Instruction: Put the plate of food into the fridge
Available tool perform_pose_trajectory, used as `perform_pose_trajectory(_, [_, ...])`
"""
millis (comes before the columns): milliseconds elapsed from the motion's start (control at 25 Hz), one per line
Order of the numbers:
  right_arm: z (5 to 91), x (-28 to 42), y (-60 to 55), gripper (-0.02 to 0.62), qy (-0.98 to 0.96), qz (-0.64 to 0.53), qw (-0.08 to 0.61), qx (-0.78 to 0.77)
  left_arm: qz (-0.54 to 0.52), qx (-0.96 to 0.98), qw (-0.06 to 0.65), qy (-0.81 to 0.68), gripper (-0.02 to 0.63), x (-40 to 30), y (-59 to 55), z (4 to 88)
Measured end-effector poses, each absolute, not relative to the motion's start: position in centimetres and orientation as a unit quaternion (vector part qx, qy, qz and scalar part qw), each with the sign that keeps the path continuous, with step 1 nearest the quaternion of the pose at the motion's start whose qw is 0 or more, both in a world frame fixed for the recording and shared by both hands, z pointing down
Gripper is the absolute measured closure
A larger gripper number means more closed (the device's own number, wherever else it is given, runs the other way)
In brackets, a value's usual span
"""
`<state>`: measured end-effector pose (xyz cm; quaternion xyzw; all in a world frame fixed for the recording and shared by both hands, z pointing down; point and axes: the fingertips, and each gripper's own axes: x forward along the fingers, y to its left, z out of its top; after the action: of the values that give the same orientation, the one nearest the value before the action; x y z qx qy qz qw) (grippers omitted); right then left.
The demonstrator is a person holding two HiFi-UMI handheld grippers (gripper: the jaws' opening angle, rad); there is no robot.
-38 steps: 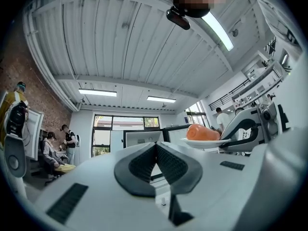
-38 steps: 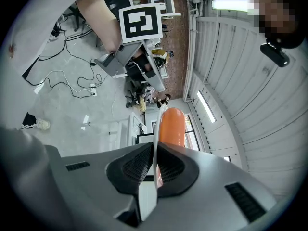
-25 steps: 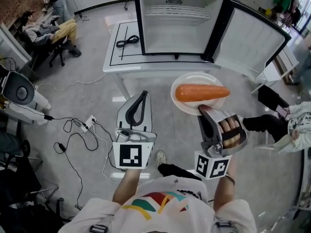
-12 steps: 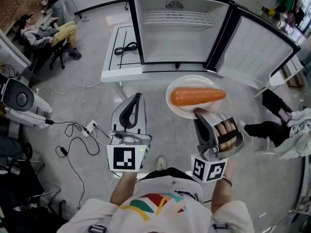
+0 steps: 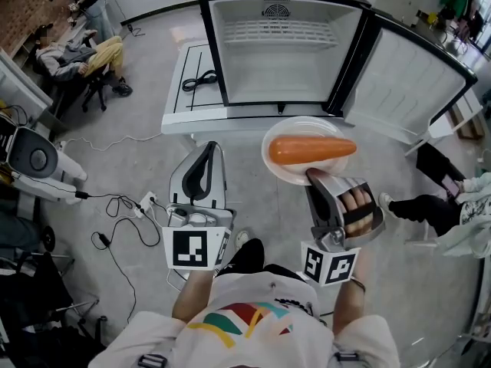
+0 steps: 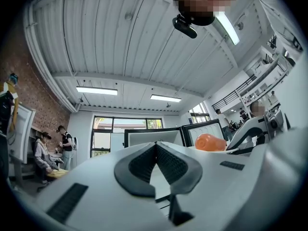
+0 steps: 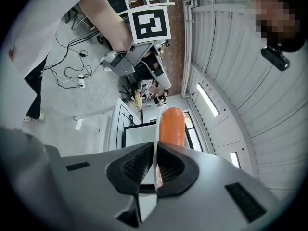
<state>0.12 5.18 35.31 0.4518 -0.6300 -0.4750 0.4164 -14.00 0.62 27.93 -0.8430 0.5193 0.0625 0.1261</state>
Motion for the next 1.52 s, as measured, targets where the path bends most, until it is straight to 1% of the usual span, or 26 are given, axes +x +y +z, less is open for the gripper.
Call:
perform_pose_trajectory(480, [36.0,1.7,1.7,0.575,-0.628,-0.466,0.429,0.453,0.07,-0.851,0.123,0.506,0.598,-12.2,-3.3,28.3])
perform_pose_trajectory(760, [35.8,3.4,-1.7,0.575,-0.619,-0.464,0.435,0.461,0.078,-0.86,0.127,0.489,0.598,-10.0,-6.8,28.1])
perform_pose_trajectory(1000, [35.3,4.7,-6.3,0.575,-0.616,-0.468,0.435,0.461,0.081,-0.863,0.13,0.482,0.598,-8.4,-11.1,27.7])
perform_pose_trajectory(1520, [33.5,5.2,-16.8,0.575,-0.618,-0.491,0.415,0.452,0.093,-0.851,0.141,0.498,0.598,-7.6,-20.8,26.3])
